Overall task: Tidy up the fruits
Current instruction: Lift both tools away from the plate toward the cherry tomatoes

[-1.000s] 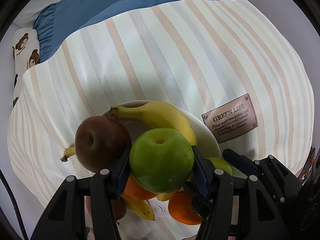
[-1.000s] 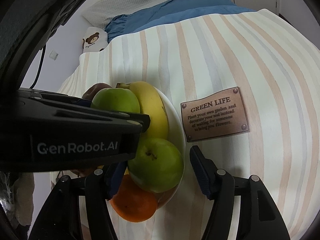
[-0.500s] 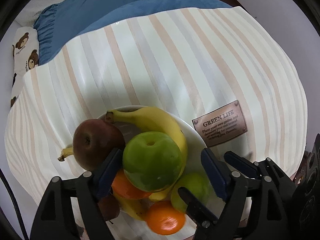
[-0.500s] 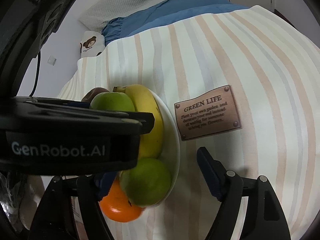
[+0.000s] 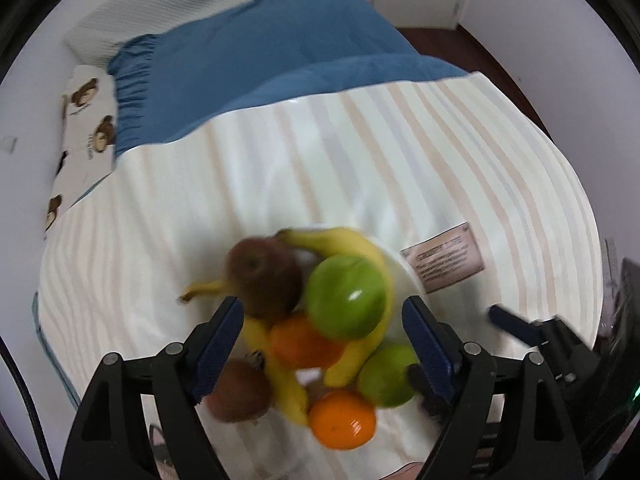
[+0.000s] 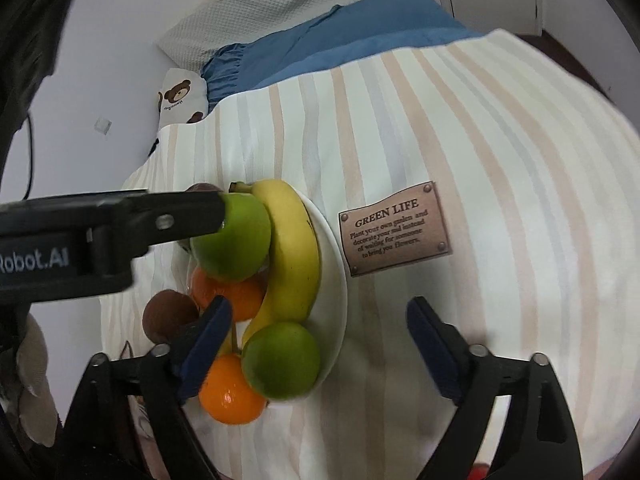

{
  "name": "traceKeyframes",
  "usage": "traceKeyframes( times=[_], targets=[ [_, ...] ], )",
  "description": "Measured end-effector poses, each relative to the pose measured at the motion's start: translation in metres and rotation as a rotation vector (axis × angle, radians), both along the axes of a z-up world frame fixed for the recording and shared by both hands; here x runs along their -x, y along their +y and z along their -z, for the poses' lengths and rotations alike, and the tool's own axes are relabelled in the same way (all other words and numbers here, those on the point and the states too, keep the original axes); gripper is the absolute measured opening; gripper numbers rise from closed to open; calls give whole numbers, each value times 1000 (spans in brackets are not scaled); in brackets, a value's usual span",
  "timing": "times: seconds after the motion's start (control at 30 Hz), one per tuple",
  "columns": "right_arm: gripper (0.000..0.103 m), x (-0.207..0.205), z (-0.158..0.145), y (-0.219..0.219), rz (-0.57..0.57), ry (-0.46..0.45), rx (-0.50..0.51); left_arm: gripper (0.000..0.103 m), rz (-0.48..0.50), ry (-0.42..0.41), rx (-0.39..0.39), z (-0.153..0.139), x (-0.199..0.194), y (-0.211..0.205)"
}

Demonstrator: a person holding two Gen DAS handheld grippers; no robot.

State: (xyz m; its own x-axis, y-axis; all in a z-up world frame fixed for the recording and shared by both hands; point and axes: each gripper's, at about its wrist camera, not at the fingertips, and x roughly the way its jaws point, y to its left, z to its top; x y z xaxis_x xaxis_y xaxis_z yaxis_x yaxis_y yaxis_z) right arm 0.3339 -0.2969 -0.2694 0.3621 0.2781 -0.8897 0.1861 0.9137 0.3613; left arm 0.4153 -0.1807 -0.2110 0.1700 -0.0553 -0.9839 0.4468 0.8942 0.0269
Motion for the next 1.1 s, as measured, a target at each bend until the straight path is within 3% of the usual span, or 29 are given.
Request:
traceKeyframes(
  times=[0.13,0.43,0.8,1.1],
  targets=[
    [99,12,-18,14,-36,3,94,81,-86,-45,0,-8,18,42],
    [101,54,-67,48,-99,-46,186,81,-227,-113,24,-38,88,109],
    [102,117,-162,71,-125,-179,244,81,-308,-229,140,-110,163,143],
    [102,169,-226,86,-137,-276,270,81,-306,-327,156,-159,215,155]
  ],
)
